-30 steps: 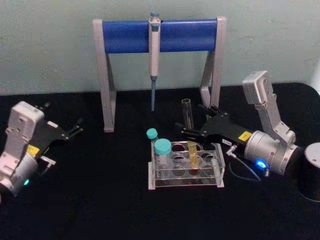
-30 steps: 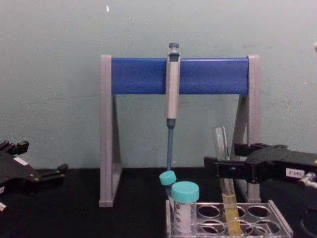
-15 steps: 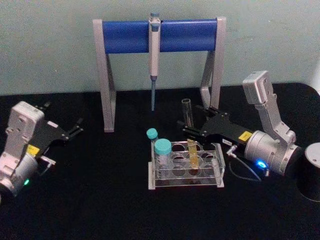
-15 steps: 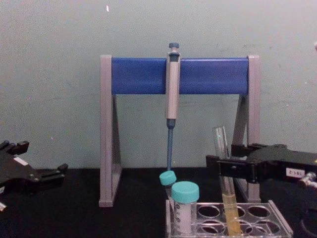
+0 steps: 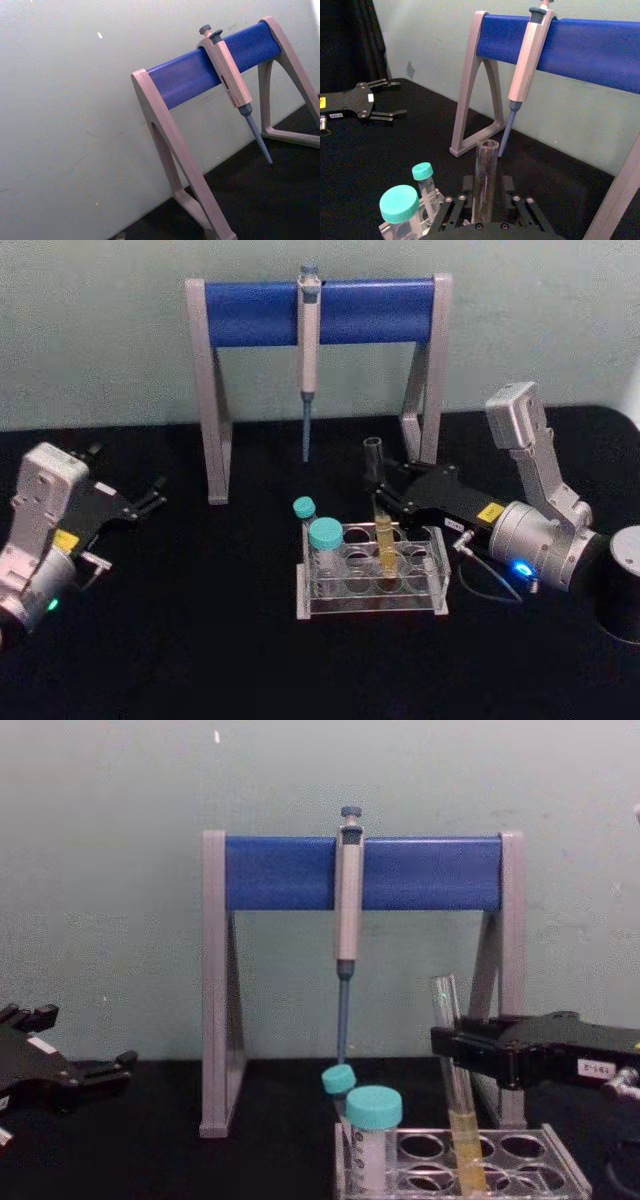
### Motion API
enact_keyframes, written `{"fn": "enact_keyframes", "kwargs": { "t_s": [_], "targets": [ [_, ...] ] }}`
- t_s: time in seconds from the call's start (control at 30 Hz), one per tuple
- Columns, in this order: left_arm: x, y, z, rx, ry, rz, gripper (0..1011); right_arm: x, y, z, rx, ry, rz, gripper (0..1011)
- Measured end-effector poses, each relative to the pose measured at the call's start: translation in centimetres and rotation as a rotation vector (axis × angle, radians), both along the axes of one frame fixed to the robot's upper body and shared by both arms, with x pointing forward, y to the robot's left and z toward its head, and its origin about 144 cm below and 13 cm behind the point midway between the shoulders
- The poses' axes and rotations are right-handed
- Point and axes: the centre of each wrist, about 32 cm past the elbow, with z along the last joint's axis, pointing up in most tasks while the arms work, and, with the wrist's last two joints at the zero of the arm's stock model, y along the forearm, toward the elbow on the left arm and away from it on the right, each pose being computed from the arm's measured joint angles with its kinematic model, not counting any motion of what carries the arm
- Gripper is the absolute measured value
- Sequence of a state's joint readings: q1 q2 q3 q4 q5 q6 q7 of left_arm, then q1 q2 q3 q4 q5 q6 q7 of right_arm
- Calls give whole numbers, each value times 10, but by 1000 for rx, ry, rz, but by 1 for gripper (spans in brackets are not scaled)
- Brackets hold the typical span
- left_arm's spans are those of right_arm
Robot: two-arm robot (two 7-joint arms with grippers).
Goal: Pick up the test tube from the test tube rack, shake it, then place it back into the test tube rack.
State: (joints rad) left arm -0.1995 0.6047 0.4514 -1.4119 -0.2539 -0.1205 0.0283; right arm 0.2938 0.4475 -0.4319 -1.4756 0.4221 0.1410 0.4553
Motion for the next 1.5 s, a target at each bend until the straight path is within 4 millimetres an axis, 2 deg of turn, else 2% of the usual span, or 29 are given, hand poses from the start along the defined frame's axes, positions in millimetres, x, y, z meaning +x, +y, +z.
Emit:
{"fn": "enact_keyframes", "kwargs": {
  "t_s": [0.17, 0.83, 1.33, 1.5],
  "targets": [
    [0, 0, 0, 0, 0, 0, 1001, 0, 0, 0, 1, 0, 0, 230],
    [0, 0, 0, 0, 0, 0, 1002, -2, -2, 2, 15, -11, 3, 228],
    [0, 0, 0, 0, 0, 0, 1001, -12, -21, 32, 198, -134, 24, 228],
    [0, 0, 0, 0, 0, 0, 1001, -14, -25, 34, 240, -206, 23, 228]
  ]
}}
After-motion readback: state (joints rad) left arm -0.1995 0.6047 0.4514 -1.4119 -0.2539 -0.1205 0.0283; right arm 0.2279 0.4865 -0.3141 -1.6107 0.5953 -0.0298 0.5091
